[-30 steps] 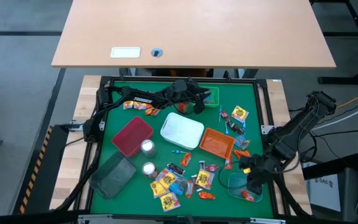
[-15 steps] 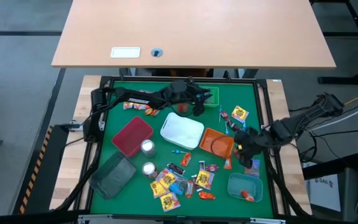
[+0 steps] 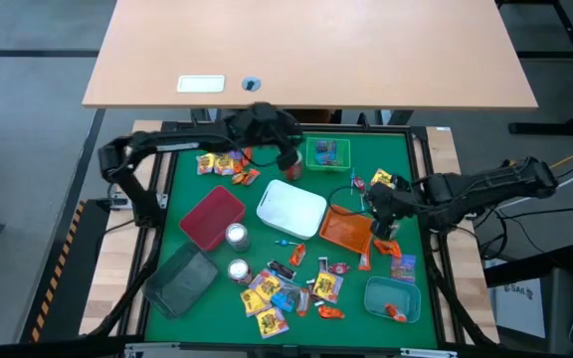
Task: Sort candy
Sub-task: Put the orange chocolate into the blue bin
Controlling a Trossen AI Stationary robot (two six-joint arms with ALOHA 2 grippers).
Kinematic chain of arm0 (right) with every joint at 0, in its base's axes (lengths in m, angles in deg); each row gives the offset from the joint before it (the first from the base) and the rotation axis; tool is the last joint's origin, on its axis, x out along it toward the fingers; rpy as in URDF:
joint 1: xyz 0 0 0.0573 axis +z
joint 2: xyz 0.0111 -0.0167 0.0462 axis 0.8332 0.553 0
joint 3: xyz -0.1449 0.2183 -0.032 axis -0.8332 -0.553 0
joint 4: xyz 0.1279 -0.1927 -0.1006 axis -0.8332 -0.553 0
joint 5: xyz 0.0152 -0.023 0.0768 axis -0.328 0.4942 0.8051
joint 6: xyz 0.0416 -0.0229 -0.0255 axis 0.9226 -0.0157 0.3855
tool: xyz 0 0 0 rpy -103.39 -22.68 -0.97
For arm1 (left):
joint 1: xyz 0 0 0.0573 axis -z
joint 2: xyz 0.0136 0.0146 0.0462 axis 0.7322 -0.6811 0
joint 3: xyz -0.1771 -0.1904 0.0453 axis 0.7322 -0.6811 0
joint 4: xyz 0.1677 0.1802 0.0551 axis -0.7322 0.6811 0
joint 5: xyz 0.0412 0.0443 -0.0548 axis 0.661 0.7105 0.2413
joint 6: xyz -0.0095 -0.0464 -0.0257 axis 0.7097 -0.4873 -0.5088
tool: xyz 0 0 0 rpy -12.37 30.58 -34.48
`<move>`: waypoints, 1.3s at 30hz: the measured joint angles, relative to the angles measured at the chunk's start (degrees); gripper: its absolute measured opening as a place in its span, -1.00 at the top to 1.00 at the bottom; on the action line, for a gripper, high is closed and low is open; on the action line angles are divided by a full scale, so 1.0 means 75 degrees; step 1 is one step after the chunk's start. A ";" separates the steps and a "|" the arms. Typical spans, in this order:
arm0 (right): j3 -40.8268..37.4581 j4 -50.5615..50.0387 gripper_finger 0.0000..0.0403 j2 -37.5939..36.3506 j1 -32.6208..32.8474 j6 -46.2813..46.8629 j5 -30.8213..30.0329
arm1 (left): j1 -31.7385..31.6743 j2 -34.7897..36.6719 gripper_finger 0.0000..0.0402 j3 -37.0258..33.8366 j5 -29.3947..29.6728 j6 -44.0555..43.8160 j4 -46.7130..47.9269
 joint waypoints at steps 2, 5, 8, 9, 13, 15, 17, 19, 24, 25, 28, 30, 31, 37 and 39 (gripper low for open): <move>0.0000 0.0020 0.43 -0.0001 -0.0193 -0.0180 -0.0028 | -0.0185 0.0350 0.48 0.0000 0.0204 -0.0031 0.0668; 0.0000 0.0023 0.43 -0.0001 -0.0431 -0.0371 -0.0028 | -0.0483 0.0795 0.48 0.0000 0.0808 -0.0270 0.1725; 0.0000 0.0020 0.43 -0.0001 -0.0561 -0.0394 -0.0027 | -0.0868 0.1013 0.48 0.0002 0.1398 -0.0700 0.2849; 0.0000 0.0020 0.43 -0.0001 -0.0597 -0.0394 -0.0027 | -0.1020 0.1023 0.48 0.0001 0.1509 -0.0878 0.3221; 0.0000 0.0021 0.43 -0.0001 -0.0583 -0.0394 -0.0022 | -0.1597 0.1025 0.48 -0.0337 0.1554 -0.1445 0.3827; 0.0000 0.0020 0.43 -0.0001 -0.0580 -0.0394 -0.0022 | -0.1815 0.1019 0.48 -0.0762 0.1479 -0.1615 0.3706; 0.0000 0.0021 0.43 -0.0001 -0.0580 -0.0394 -0.0011 | -0.2020 0.1011 0.48 -0.1185 0.1261 -0.1713 0.3490; 0.0000 0.0020 0.43 -0.0001 -0.0580 -0.0394 -0.0009 | -0.2170 0.1011 0.48 -0.1595 0.0999 -0.1858 0.3039; 0.0000 0.0020 0.43 -0.0001 -0.0577 -0.0394 -0.0005 | -0.2302 0.1011 0.48 -0.2438 0.0538 -0.1891 0.1846; 0.0000 0.0020 0.43 -0.0001 -0.0577 -0.0394 -0.0002 | -0.2302 0.1011 0.48 -0.2582 0.0533 -0.1892 0.1617; 0.0000 0.0023 0.43 -0.0001 -0.0577 -0.0394 -0.0001 | -0.2294 0.1011 0.48 -0.2974 0.0524 -0.1994 0.1078; 0.0000 0.0023 0.43 -0.0001 -0.0577 -0.0394 -0.0001 | -0.2294 0.1011 0.48 -0.3169 0.0522 -0.2077 0.0768; 0.0000 0.0023 0.43 -0.0001 -0.0577 -0.0394 -0.0002 | -0.2294 0.1011 0.48 -0.3259 0.0522 -0.2082 0.0710; 0.0000 0.0023 0.43 -0.0001 -0.0577 -0.0394 0.0001 | -0.2246 0.0816 0.48 -0.3409 0.0521 -0.2270 0.0710; 0.0000 0.0026 0.43 -0.0001 -0.0577 -0.0394 0.0001 | -0.2169 0.0604 0.48 -0.3416 0.0514 -0.2269 0.0559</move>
